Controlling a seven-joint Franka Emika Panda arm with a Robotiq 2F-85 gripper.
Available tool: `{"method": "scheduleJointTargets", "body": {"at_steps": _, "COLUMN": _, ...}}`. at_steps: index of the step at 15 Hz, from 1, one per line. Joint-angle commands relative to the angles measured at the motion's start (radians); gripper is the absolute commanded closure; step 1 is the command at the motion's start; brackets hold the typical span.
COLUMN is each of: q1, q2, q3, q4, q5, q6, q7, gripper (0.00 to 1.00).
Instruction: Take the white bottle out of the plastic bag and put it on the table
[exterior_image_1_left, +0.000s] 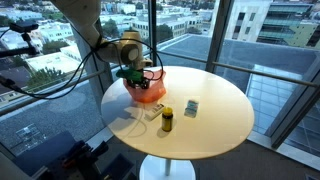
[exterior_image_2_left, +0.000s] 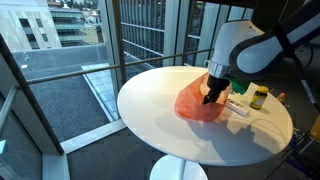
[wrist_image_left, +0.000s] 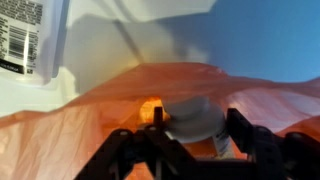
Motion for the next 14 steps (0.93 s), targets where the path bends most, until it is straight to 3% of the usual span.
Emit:
{"method": "scheduleJointTargets", "body": {"at_steps": 1, "q1": 0.002, "q2": -0.059, "q3": -0.007, "q4": -0.022, "q5": -0.001, "q6": 0.017, "q7": 0.019, "gripper": 0.6}}
{"method": "scheduleJointTargets", "body": {"at_steps": 14, "q1": 0.005, "q2": -0.188, "q3": -0.013, "q4": -0.043, "q5": -0.009, "q6": -0.012, "q7": 0.064, "gripper": 0.6}}
